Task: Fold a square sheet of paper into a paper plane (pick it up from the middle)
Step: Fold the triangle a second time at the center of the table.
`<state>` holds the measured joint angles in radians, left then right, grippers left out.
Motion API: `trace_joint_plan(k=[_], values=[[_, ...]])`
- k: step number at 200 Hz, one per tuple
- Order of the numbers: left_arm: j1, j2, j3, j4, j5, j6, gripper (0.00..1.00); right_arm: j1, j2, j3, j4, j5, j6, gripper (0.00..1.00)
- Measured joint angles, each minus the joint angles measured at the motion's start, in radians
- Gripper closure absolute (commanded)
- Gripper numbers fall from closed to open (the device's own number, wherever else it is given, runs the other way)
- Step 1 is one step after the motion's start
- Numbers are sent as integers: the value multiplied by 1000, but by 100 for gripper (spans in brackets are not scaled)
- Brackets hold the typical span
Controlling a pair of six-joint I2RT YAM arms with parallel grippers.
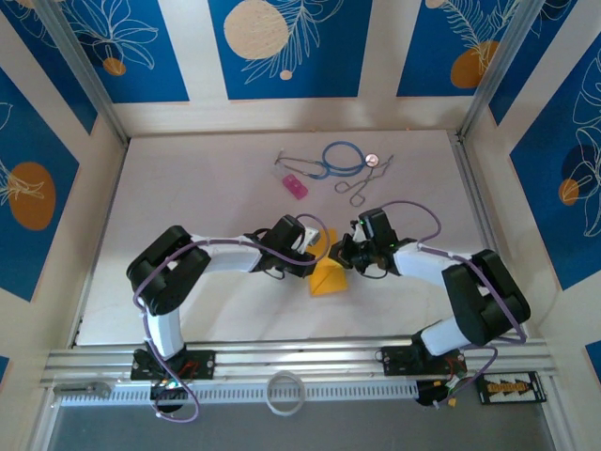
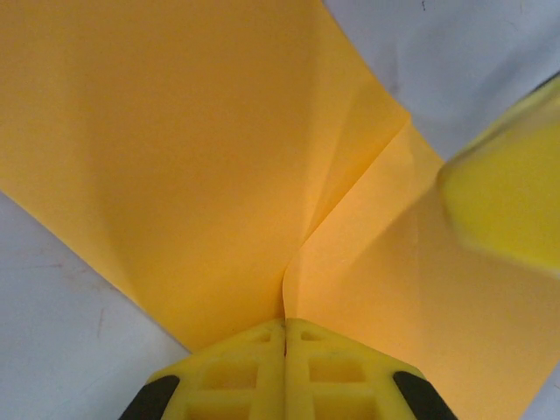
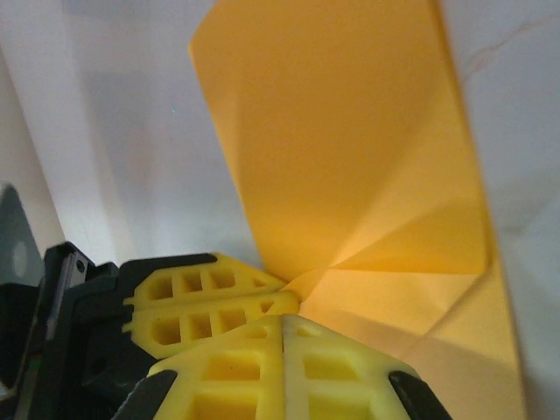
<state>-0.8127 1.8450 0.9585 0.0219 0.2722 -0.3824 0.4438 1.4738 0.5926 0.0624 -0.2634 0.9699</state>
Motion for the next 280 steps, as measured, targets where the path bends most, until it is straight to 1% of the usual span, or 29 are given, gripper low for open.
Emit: trace_joint_plan(k=[15, 85, 102, 112, 130, 144, 172, 180, 187, 205, 227, 252, 280], values=[[0, 0, 0, 0, 0, 0, 100, 13, 25, -4, 11, -5, 8, 99], [0, 0, 0, 0, 0, 0, 100, 7, 103, -34, 48, -11, 27, 100], [0, 0, 0, -1, 0, 0, 95, 5, 103, -42, 60, -14, 27, 100], [0, -1, 0, -1, 0, 1, 87, 3, 103, -46, 69, -18, 29, 100], [0, -4, 2, -9, -4, -4, 81, 3, 105, -51, 82, -22, 31, 100], [0, -14, 5, -26, -12, -5, 71, 3, 108, -51, 90, -26, 33, 100], [1, -66, 5, -86, -50, -12, 69, 3, 109, -52, 91, -26, 34, 100], [1, -88, 5, -103, -60, -17, 69, 2, 109, -51, 91, -26, 34, 100], [1, -107, 5, -115, -66, -29, 71, 2, 109, -51, 91, -26, 34, 100], [1, -149, 5, -127, -63, -49, 81, 2, 109, -51, 91, -26, 34, 100], [1, -169, 5, -109, 6, -107, 93, 2, 109, -51, 91, -26, 34, 100], [-11, -168, 2, -82, 87, -163, 96, 1, 109, -51, 90, -26, 34, 100], [-35, -150, 1, -42, 148, -215, 96, 1, 109, -51, 89, -26, 34, 100]])
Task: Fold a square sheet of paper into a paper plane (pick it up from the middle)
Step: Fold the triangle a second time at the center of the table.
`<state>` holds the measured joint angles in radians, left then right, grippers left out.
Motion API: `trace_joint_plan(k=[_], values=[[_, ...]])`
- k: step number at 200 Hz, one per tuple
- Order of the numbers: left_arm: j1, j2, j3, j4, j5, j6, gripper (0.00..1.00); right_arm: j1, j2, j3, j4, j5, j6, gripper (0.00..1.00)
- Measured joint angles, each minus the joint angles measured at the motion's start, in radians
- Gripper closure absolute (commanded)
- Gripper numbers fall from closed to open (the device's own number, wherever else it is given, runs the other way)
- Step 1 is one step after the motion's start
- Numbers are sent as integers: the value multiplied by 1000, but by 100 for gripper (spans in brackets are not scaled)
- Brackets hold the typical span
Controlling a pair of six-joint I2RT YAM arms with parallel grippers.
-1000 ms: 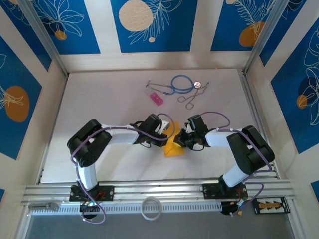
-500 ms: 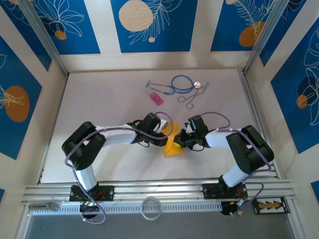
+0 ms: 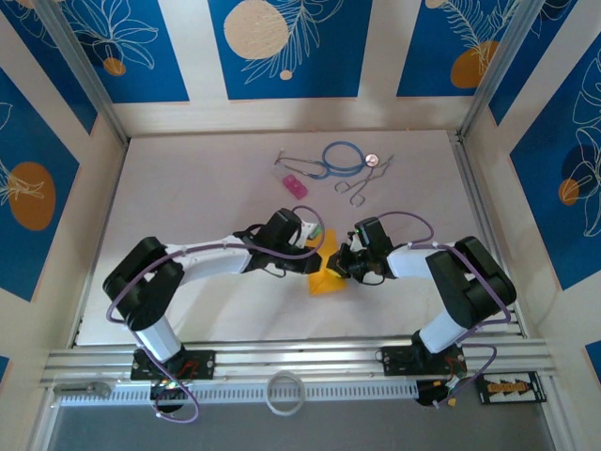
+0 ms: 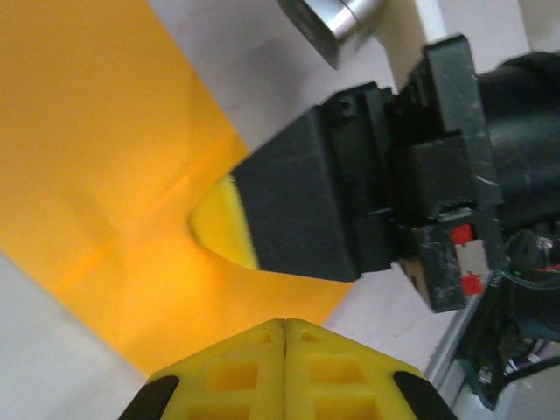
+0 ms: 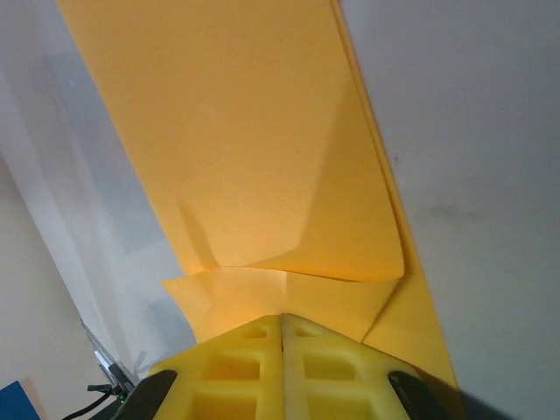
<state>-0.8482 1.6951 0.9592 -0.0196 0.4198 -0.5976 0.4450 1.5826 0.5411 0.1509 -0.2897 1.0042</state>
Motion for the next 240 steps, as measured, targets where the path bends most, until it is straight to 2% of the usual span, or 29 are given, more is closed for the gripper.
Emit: trace_joint_plan(k=[41, 117, 240], values=[[-26, 69, 1, 32, 52, -35, 96, 0, 0, 1, -2, 0, 0, 100], [-38, 146, 32, 4, 51, -40, 96, 0, 2, 3, -5, -3, 0, 100], [-43, 154, 35, -75, 13, 5, 95, 0, 11, 15, -18, -11, 0, 100]])
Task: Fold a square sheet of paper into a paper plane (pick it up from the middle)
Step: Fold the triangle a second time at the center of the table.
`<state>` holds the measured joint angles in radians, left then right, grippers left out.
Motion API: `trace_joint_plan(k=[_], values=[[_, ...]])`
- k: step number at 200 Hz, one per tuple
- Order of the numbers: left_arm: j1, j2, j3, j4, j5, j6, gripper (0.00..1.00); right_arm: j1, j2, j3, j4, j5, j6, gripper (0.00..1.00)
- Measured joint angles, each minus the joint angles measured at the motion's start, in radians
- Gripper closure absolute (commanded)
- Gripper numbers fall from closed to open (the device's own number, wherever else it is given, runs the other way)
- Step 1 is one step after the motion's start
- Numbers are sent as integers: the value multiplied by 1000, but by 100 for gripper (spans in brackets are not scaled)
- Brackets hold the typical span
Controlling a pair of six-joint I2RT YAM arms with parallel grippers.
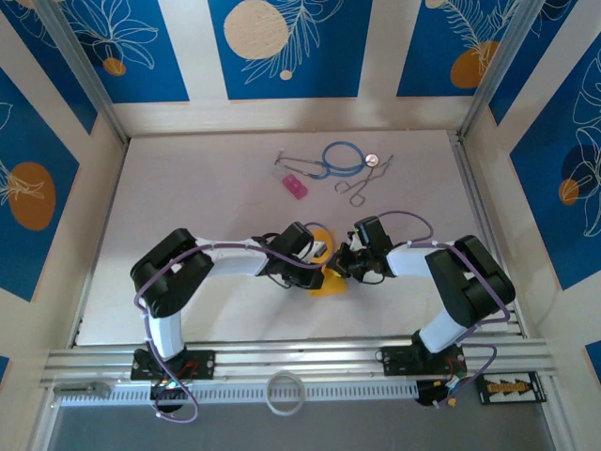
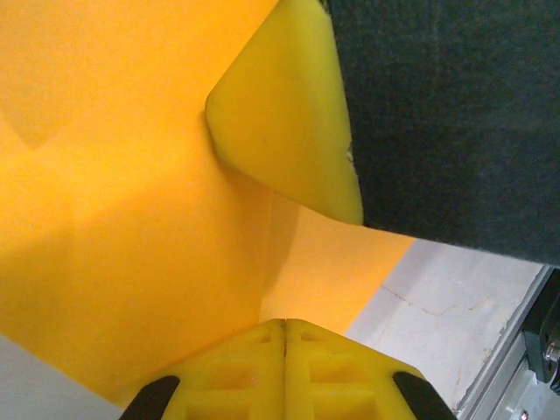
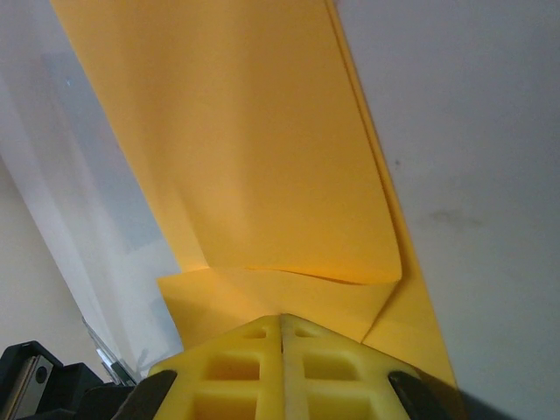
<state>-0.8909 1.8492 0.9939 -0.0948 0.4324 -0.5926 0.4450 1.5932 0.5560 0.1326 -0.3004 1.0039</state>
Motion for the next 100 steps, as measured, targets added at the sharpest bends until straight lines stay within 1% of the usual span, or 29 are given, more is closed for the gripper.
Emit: trace_joint_plan(k=[50, 100], values=[[-2, 0, -14, 4, 0, -1, 95, 0, 3, 6, -9, -3, 0, 100], [-2, -10, -53, 60, 0, -4, 95, -2, 8, 12, -14, -10, -1, 100]])
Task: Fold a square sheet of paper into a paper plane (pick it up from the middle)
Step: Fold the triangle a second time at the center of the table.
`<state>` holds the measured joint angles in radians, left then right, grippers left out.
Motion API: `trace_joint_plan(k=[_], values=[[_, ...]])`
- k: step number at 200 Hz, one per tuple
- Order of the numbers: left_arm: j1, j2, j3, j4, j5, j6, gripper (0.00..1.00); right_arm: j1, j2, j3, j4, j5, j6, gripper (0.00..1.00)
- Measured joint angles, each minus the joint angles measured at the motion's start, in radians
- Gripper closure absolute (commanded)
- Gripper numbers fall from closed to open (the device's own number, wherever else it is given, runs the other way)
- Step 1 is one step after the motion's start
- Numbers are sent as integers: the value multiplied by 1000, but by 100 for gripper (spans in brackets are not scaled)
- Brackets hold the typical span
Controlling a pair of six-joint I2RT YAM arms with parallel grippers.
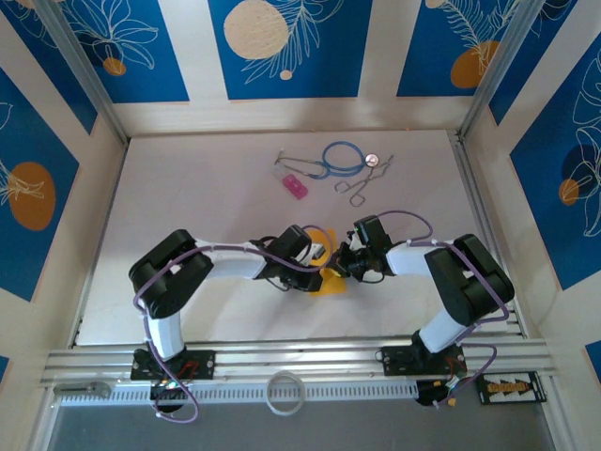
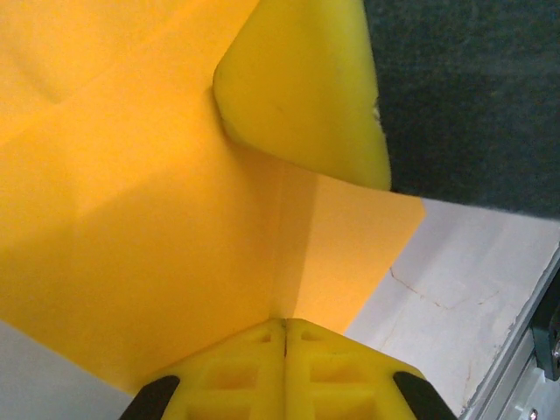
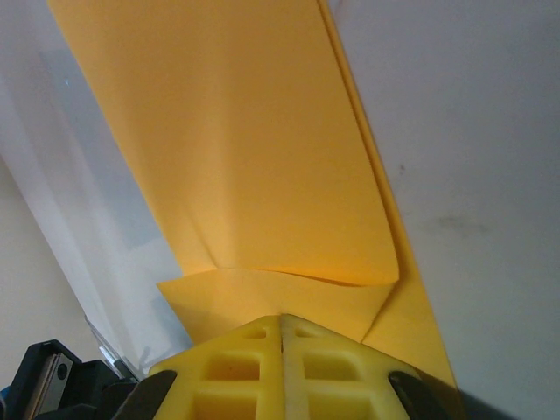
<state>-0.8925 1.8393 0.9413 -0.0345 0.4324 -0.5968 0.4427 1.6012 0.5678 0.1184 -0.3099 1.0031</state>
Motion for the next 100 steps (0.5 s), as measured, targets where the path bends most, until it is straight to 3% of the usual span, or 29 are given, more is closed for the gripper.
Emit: trace_joint_plan(k=[100], values=[[0, -94, -137, 72, -19, -24, 95, 0, 4, 2, -6, -10, -3, 100]])
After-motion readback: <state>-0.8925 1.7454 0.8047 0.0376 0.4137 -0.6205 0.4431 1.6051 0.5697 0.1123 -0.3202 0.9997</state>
